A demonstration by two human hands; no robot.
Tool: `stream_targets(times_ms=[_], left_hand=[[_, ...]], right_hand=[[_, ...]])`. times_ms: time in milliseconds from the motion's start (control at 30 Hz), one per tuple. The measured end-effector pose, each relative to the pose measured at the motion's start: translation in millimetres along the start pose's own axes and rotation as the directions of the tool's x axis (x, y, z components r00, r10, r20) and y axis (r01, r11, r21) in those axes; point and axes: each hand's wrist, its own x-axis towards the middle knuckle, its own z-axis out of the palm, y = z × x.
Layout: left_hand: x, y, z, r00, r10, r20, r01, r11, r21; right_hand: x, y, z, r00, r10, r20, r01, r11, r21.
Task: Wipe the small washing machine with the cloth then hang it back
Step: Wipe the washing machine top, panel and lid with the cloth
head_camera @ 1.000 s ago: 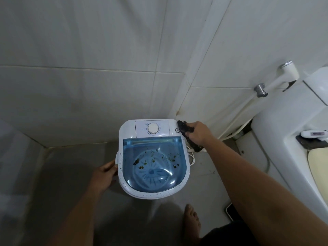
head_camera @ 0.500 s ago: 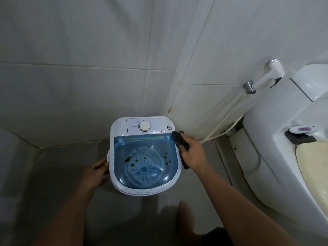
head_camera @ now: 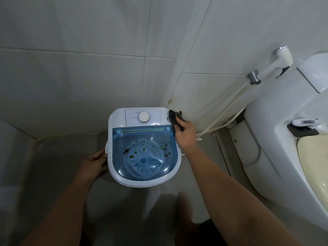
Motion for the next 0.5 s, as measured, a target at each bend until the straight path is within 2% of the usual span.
stream_targets(times_ms=[200, 500], left_hand=[[-1, -1, 2, 1.000, -0.002, -0.001, 0.002, 1.000, -0.025], [5, -5, -2, 1.000, -0.011, 0.002, 0.011, 1.000, 0.008]], right_hand=[[-33, 22, 2, 0.999, 0.007, -0.034, -0.007, 1.000, 0.006], [-70, 37, 3, 0.995, 0.029, -0.097, -0.016, 0.991, 0.133]])
